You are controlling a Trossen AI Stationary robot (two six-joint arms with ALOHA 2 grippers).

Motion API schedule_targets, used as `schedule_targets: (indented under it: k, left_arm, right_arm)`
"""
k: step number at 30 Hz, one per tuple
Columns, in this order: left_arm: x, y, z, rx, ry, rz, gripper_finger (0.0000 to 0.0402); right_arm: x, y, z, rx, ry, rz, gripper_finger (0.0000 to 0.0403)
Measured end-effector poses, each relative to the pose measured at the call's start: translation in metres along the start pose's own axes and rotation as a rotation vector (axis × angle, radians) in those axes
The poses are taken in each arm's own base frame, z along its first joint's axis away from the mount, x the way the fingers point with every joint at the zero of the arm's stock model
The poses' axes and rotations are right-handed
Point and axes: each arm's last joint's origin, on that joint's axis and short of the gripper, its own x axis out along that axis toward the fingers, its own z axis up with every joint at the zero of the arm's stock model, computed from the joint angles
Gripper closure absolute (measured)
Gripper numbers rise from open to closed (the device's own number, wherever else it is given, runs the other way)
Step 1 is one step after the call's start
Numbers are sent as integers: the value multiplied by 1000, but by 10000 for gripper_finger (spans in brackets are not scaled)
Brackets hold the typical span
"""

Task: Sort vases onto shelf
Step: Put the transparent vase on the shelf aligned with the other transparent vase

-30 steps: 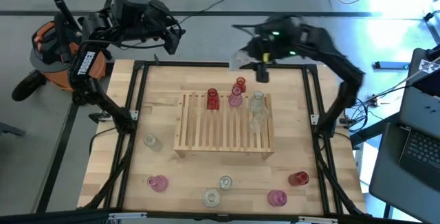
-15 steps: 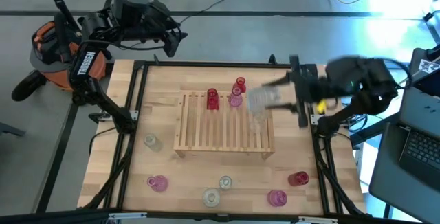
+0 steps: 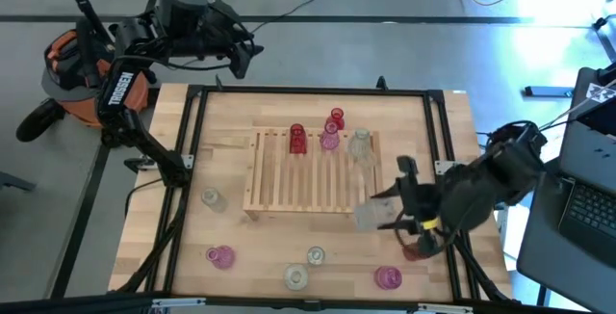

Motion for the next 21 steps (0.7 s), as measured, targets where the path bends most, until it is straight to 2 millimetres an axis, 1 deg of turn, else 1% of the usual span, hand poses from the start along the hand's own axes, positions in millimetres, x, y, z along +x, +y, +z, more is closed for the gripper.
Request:
schedule_targets:
  k: [3,8,12,16,19,21]
  left_arm:
    - [0,-3,2,-43,-16,-22,190]
    - [-1,-8,4,-125,-40,-54,190]
    - [-1,-12,4,-116,-45,-59,190]
    - [1,-17,3,-104,-36,-72,190]
    - [1,-21,2,-75,-35,-84,190]
    - [1,-22,2,-50,-35,-88,190]
  right_arm:
    - [10,6,-8,34,42,-10,220]
    - [36,12,-25,67,155,1,220]
    - [57,15,-43,89,250,-32,220]
    - [78,10,-52,115,289,-39,220]
    - [93,-1,-51,126,278,-44,220]
    - [99,-8,-52,123,282,-45,220]
